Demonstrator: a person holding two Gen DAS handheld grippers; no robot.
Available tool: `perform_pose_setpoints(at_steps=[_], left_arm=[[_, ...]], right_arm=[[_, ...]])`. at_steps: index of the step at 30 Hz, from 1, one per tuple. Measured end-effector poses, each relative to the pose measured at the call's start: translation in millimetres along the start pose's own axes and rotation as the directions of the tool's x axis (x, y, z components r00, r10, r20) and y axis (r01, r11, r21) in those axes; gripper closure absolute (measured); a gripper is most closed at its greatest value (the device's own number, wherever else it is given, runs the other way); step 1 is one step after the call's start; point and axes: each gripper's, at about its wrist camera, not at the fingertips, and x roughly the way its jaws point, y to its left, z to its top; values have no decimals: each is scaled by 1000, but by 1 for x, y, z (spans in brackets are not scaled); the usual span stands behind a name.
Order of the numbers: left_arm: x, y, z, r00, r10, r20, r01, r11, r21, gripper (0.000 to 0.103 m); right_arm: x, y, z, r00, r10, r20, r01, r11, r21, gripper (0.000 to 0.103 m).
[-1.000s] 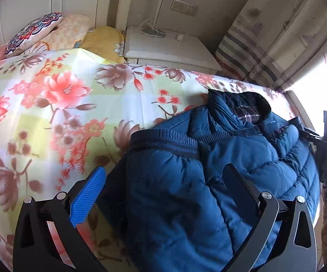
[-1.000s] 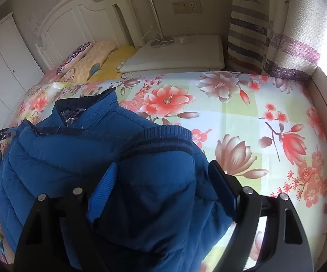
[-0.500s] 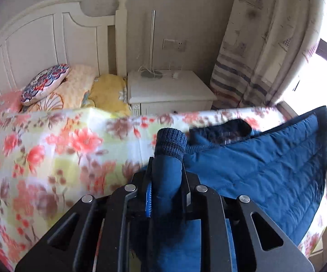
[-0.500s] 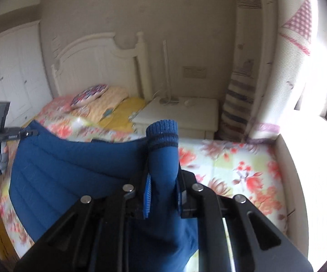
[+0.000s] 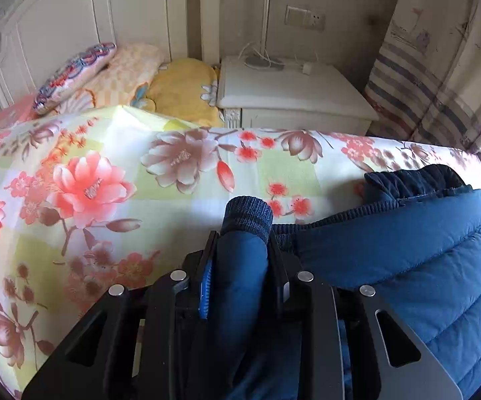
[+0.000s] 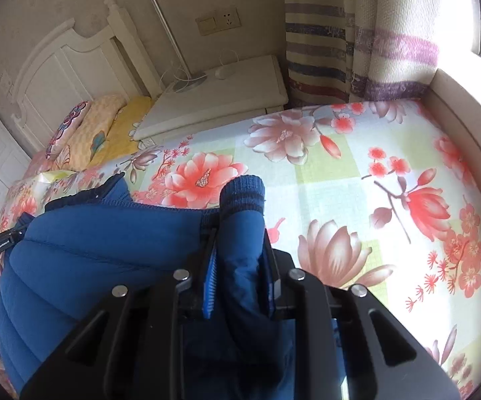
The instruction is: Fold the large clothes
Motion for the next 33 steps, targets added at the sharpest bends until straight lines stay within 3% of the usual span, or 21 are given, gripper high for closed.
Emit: perform_pose_setpoints(at_steps=[4,6,9,11,13,15,19,21,24,26,29,33], left_arm=[[-27,-11,6,991,65,114,-71,996,52,78],[-19,-8,8,995,60,78,-64,997,39,77],[8,-6,0,998,68,-11,-68,998,13,71],[9,-6,2,996,93,-12,-92,996,20,68],[7,-5,2,993,118,-12,-117,993,18,59],[-4,3,3,993,119,13,-119,993,-13,34],[-56,19,1,983,111,148,-100,992,-80,11],[-84,29,-6,988,58,144,-46,996,-83,7],[-128,44,-43,987,-51,152,58,997,-45,7],[-157,57,-92,977,-154,146,157,988,-4,7],[-180,65,-160,973,-196,123,195,981,17,7],[-190,64,-223,975,-198,100,194,980,44,7]], right_arm=[[-36,7,5,993,7,118,-9,1000,18,84],[-33,3,8,995,11,98,-15,999,40,84],[5,9,-4,998,-58,-9,58,998,-11,77],[4,18,-2,994,-113,1,113,992,-47,70],[3,26,-2,985,-175,-1,174,980,-97,62],[-6,34,0,975,-220,2,219,967,-131,39],[-62,27,-1,990,-110,85,118,989,-92,31],[-97,21,-7,993,-45,107,54,995,-81,28],[-151,10,-45,992,72,104,-58,990,-131,22],[-177,3,-79,989,114,100,-96,982,-163,20],[-205,-12,-155,989,144,43,-130,963,-238,20],[-199,-13,-211,991,121,-48,-130,946,-296,20]])
